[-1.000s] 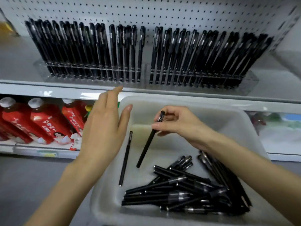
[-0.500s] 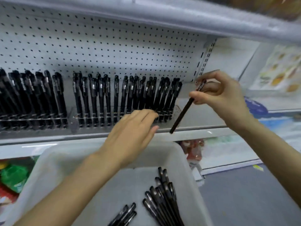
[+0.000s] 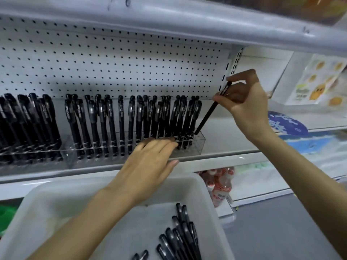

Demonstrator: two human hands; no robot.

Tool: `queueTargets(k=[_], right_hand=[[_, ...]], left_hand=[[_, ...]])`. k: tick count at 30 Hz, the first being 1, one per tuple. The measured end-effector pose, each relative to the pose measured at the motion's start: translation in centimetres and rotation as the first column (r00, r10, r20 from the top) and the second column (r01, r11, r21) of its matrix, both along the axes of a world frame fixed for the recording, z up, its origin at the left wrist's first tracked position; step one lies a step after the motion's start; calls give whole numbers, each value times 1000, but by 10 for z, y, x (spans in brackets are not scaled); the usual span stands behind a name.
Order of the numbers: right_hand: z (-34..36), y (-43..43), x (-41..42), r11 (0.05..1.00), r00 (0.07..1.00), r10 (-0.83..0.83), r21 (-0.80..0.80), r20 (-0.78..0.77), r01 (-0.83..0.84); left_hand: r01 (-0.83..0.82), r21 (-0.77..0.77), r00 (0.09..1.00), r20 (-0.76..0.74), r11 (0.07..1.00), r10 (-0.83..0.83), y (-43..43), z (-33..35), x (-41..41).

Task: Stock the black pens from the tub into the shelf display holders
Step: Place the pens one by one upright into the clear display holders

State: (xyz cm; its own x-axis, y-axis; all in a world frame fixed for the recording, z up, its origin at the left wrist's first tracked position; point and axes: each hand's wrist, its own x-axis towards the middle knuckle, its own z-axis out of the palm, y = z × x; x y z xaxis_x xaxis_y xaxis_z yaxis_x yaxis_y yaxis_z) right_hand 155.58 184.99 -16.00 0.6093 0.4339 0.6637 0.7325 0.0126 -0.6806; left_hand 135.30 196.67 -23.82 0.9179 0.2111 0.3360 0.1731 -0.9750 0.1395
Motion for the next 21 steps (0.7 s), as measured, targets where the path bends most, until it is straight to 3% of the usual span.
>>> queueTargets(k=[2,11,21], right_hand=[[-2,2,1,1000,1000,-2,-14,20,2],[-6,7,6,996,997,63,-65,38,-60],[-22,7,2,983,994,113,-148,7,-111]], left_hand=[[-3,-72,1000,-19,997,2,0,1,0],[-15,-117,1000,-21,993,13,0,2,0],[5,-79,1000,17,997,-4,2,-3,0]])
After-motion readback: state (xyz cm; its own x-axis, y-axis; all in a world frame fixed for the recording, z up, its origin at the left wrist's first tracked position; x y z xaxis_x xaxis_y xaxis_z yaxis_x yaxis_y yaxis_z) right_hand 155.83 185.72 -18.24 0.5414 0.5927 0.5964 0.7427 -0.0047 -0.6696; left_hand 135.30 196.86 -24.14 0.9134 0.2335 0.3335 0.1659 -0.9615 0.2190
